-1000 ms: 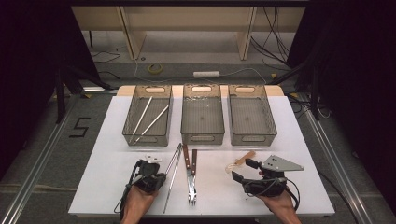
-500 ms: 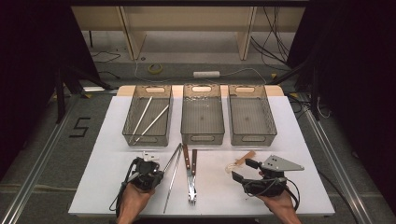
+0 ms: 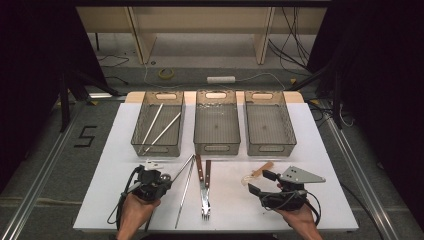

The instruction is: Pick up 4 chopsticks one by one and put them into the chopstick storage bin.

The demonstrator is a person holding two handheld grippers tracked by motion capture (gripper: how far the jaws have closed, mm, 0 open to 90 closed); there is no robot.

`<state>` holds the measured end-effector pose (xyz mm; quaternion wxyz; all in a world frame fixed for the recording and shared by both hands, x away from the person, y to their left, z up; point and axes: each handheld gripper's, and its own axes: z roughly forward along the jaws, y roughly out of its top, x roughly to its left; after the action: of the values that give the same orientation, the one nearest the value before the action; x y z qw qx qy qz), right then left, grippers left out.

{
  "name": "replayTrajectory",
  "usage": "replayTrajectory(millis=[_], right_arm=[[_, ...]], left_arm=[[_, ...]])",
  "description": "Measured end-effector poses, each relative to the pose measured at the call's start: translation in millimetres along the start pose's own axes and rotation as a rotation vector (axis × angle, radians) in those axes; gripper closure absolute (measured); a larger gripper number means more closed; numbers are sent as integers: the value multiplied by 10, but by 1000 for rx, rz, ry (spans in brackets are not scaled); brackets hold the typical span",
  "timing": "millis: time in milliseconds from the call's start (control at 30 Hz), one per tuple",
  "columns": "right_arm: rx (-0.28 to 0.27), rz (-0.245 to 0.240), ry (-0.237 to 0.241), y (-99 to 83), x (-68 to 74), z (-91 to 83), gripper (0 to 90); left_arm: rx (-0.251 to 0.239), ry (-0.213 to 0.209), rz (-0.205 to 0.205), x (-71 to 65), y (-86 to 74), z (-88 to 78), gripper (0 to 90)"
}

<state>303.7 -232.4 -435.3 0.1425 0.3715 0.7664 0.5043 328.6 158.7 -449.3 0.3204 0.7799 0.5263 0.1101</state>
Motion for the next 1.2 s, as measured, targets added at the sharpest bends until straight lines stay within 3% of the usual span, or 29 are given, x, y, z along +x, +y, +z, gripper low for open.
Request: replayTrajectory(millis=[233, 433, 800, 1200], right_arm=[[0, 1, -1, 0, -3, 0, 285], [1, 1, 0, -1, -2, 0, 285], [2, 1, 0, -1, -2, 1, 285], [0, 4, -2, -2, -9, -1, 284]], left_arm=[[-28, -34, -14, 49, 9, -97, 862], [-53, -43, 6, 33, 22, -207, 861], [-101, -34, 10, 77, 65, -369, 861], [-156, -23, -7, 234, 255, -496, 861]])
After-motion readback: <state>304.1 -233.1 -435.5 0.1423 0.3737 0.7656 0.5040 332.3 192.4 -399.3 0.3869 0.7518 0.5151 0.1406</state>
